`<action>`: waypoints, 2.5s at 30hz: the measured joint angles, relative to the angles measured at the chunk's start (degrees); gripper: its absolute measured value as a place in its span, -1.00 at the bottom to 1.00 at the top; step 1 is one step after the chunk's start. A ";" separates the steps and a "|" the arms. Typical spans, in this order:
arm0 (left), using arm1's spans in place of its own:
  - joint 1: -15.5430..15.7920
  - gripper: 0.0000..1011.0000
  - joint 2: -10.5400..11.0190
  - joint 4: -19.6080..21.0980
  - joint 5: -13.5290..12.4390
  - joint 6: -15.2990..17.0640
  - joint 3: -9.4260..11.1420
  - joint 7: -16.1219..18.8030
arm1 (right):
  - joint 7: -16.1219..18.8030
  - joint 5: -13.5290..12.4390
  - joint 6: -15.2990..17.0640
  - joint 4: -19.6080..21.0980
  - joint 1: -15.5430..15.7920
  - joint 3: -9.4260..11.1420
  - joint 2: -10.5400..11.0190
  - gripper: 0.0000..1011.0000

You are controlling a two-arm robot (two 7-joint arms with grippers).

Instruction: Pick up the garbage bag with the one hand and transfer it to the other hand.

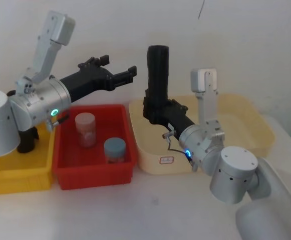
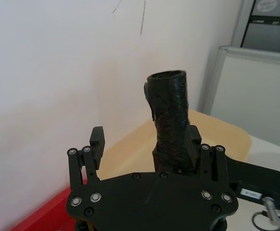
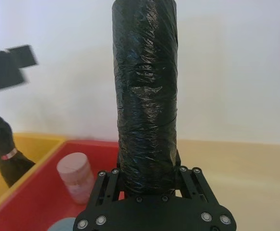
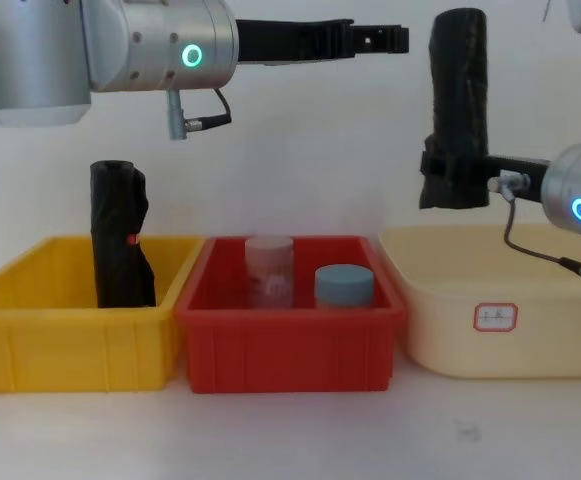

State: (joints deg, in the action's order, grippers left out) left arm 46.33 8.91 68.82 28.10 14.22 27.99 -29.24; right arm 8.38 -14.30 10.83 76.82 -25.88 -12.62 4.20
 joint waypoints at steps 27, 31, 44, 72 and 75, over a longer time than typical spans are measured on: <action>-3.95 0.98 2.34 5.77 -0.83 5.97 -2.10 11.43 | -1.05 2.76 3.11 2.07 2.21 2.72 3.73 -0.01; -4.09 0.98 2.06 5.47 -2.19 7.55 -2.22 14.98 | -1.04 3.10 3.32 2.27 2.39 2.95 4.11 0.11; -3.71 0.98 0.37 2.54 -6.07 11.44 -2.49 24.29 | -1.00 3.58 3.70 2.52 2.64 3.25 4.65 0.90; -2.28 0.98 -1.72 -2.48 -10.05 14.93 -2.74 32.83 | 8.39 1.77 11.07 8.78 2.47 -0.88 8.42 0.98; -2.25 0.98 -1.76 -2.56 -10.11 14.98 -2.75 32.98 | 9.30 1.85 12.00 9.33 1.99 -1.99 8.89 0.98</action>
State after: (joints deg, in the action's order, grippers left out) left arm 44.08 7.15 66.26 18.00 29.21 25.25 3.74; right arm 17.68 -12.45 22.83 86.14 -23.89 -14.61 13.09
